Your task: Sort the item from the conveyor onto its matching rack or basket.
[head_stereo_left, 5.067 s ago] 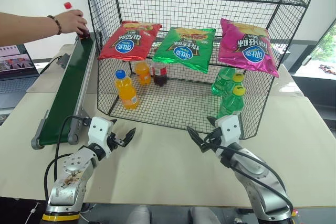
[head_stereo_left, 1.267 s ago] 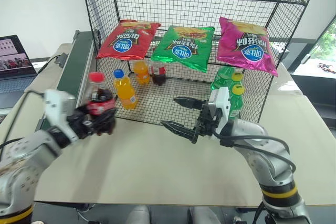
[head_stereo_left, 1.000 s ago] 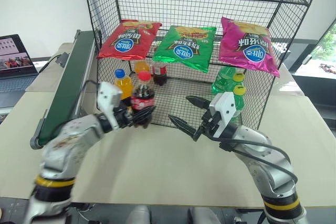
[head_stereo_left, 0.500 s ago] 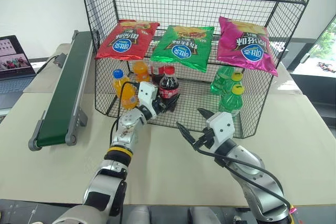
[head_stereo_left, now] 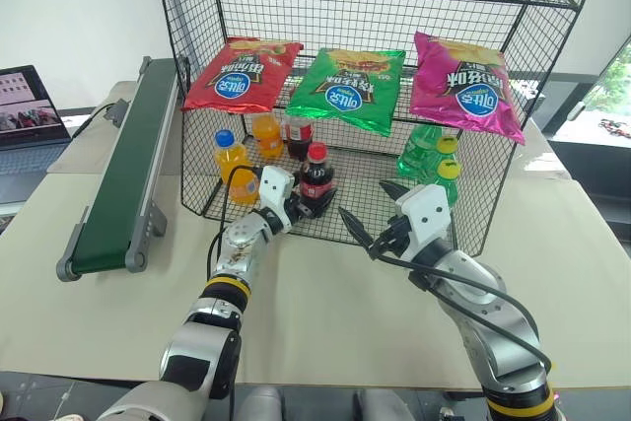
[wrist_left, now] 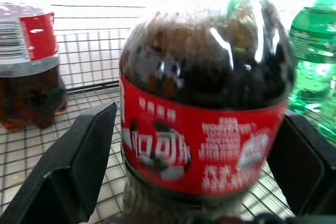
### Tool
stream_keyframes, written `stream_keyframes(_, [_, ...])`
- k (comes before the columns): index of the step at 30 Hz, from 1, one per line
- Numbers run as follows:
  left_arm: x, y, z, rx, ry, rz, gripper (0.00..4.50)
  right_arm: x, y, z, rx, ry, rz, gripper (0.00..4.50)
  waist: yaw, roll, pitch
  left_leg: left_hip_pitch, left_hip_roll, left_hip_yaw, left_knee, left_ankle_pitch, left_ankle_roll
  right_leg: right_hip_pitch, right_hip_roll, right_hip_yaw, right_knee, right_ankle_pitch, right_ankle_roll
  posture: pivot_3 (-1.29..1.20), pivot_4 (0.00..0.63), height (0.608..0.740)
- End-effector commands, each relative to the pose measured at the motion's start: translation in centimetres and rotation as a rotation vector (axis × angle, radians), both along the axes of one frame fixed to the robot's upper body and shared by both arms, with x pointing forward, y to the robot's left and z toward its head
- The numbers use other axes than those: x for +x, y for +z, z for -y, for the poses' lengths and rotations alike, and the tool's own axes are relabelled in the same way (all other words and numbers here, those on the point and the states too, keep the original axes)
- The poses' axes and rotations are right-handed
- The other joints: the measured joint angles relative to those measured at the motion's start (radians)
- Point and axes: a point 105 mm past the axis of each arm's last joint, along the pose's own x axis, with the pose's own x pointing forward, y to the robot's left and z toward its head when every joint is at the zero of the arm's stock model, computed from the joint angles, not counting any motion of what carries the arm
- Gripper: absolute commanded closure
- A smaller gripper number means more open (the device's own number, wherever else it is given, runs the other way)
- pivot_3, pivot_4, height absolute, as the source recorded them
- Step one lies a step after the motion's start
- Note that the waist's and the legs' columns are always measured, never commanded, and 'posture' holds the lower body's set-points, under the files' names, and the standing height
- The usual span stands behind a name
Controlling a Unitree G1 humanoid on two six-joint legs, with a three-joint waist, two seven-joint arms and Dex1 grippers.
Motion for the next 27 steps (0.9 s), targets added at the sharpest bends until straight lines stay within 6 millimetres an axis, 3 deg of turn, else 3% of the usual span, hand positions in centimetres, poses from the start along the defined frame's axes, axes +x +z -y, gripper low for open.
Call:
stream_keyframes(1, [-0.3, 1.0, -1.1, 0.028, 0.004, 0.045, 0.03, -0.5, 1.7, -0.6, 0.029, 0.03, 0.057, 0.0, -0.001, 0.0, 0.0, 0.0, 0.0, 0.0, 0.0, 0.0, 0.0, 0.0, 0.0, 0.0, 0.0, 0.0, 0.0, 0.0, 0.15, 0.738])
stream_keyframes(11, [-3.1, 2.0, -4.4, 0.149, -0.046, -0.016, 0.03, -0.6, 0.7, -0.2, 0.029, 0.043, 0.02, 0.0, 0.0, 0.001, 0.0, 0.0, 0.0, 0.0, 0.0, 0.0, 0.0, 0.0, 0.0, 0.0, 0.001, 0.001, -0.001, 0.0, 0.15, 0.738])
stream_keyframes(17, [-6.6, 2.2, -8.1, 0.186, 0.052, -0.092, 0.03, -1.0, -2.6, 1.8, 0.037, -0.02, -0.088, 0.0, -0.001, 0.001, -0.001, 0.001, 0.001, 0.0, -0.001, 0.0, 0.0, 0.0, 0.0, 0.0, 0.001, 0.0, -0.001, 0.0, 0.15, 0.738])
stream_keyframes(20, [-7.7, 1.6, -10.3, 0.187, 0.216, -0.11, 0.03, -1.0, -4.5, 2.5, 0.038, -0.077, -0.139, 0.0, 0.001, 0.001, -0.001, 0.001, 0.001, 0.0, -0.001, 0.0, 0.0, 0.001, -0.001, 0.0, 0.001, 0.0, -0.001, 0.0, 0.15, 0.738])
stream_keyframes(22, [-8.9, 0.1, -11.7, 0.227, 0.327, -0.137, 0.03, -0.8, -5.5, 2.8, 0.022, -0.132, -0.146, 0.0, 0.0, 0.002, -0.001, 0.001, 0.002, 0.0, -0.001, 0.0, 0.0, 0.0, 0.0, 0.0, 0.001, 0.0, 0.0, 0.0, 0.15, 0.738])
stream_keyframes(27, [-10.9, -1.8, -12.6, 0.235, 0.45, -0.168, 0.03, -0.6, -6.9, 3.6, 0.01, -0.232, -0.151, 0.0, 0.005, 0.002, -0.002, 0.001, 0.002, 0.0, -0.001, 0.0, 0.0, 0.0, 0.0, 0.0, 0.0, 0.0, 0.0, 0.0, 0.15, 0.738])
